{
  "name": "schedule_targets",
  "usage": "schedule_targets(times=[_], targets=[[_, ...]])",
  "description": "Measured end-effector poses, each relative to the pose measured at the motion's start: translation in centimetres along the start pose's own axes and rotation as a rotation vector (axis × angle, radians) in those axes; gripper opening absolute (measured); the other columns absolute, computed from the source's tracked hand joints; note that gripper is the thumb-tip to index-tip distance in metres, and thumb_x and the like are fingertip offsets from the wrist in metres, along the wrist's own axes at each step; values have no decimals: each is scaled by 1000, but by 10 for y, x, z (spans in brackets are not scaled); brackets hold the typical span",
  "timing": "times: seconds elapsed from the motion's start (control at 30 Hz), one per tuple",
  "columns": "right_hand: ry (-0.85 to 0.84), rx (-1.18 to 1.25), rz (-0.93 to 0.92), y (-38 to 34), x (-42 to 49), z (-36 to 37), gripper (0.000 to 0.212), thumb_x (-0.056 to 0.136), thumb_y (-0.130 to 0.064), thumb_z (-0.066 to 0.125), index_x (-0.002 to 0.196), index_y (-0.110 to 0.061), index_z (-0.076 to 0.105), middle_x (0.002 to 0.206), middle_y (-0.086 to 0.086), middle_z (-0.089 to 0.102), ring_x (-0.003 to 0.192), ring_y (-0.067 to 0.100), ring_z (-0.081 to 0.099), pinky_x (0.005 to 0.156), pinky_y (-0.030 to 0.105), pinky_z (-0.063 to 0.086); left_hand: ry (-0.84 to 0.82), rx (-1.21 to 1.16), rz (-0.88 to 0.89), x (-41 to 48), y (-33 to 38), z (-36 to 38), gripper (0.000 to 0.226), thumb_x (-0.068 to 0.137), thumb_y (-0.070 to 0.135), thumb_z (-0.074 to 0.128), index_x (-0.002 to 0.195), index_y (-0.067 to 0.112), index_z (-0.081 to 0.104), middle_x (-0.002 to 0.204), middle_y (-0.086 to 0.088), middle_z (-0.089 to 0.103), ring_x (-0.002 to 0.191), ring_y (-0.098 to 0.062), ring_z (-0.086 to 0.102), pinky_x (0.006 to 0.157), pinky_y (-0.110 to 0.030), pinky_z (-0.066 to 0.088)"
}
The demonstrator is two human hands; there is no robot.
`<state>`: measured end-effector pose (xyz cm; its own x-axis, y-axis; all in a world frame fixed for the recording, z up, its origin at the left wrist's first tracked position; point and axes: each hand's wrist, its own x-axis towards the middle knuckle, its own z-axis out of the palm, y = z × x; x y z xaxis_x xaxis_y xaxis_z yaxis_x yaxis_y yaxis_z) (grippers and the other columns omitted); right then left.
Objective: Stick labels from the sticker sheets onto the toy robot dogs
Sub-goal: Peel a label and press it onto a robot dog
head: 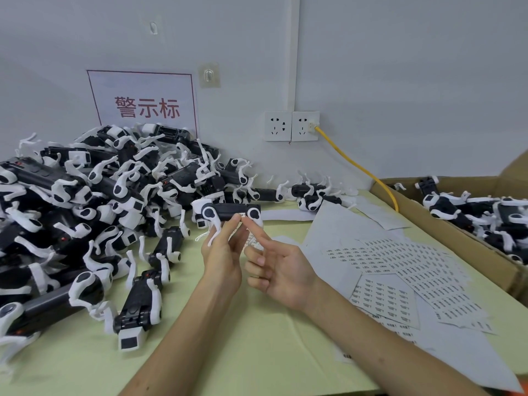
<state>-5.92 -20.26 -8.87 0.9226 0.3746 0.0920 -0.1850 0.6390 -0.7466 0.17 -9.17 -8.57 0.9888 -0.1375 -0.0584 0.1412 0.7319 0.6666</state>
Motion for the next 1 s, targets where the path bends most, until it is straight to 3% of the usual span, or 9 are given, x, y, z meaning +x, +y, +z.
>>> schedule_targets(times=[0.07,0.1,0.27,0.37,0.5,0.67,0.73,0.87,1.0], targets=[[4,-14,1,0,0,0,49,101,-24,47,147,-39,52,68,0,33,56,13,24,51,25,23,32,47,55,-1,1,1,32,88,10,78,117,12,65,89,0,77,110,-25,71,101,-36,54],[3,-21,3,-1,0,0,48,101,-25,47,147,-39,52,68,-1,32,56,13,23,51,25,22,50,57,67,-2,1,2,24,88,9,79,105,16,64,83,2,75,104,-24,72,92,-30,56],[-24,-36,5,1,0,0,49,98,-30,54,146,-38,53,68,-1,34,56,14,24,54,28,19,101,74,121,1,0,1,24,87,6,79,104,11,63,76,4,75,83,-16,76,68,-17,57],[-27,-42,3,1,1,-2,50,97,-31,57,147,-38,53,69,-1,35,57,14,24,54,28,19,138,85,141,0,0,1,18,86,5,79,96,10,65,77,2,75,82,-17,77,67,-16,57],[6,-55,-8,2,3,-3,49,100,-29,53,147,-37,52,69,-2,36,56,13,24,54,28,18,176,66,147,-1,0,2,27,85,5,81,96,19,60,90,-5,77,84,-17,78,70,-16,56],[32,-74,-25,4,4,-3,46,100,-29,53,145,-36,55,70,-1,36,58,14,21,55,28,19,185,85,168,1,-2,3,25,85,6,81,92,19,61,79,2,77,81,-15,78,73,-18,56],[35,-80,-28,4,4,-3,46,100,-30,53,145,-35,56,71,-1,37,58,14,21,54,28,19,192,96,171,3,-3,1,23,84,7,82,100,10,65,74,4,76,79,-15,78,74,-20,56],[38,-77,-37,5,5,-2,47,98,-28,56,144,-34,57,71,-1,37,56,14,24,53,27,22,207,87,187,5,-6,-1,53,84,8,83,129,-6,61,70,4,75,78,-15,77,66,-15,57],[54,-86,-34,5,5,-1,45,98,-29,56,143,-35,58,70,-1,38,57,14,22,53,28,20,236,111,193,6,-8,-1,50,84,9,83,127,-5,63,68,4,74,74,-13,76,72,-18,60]])
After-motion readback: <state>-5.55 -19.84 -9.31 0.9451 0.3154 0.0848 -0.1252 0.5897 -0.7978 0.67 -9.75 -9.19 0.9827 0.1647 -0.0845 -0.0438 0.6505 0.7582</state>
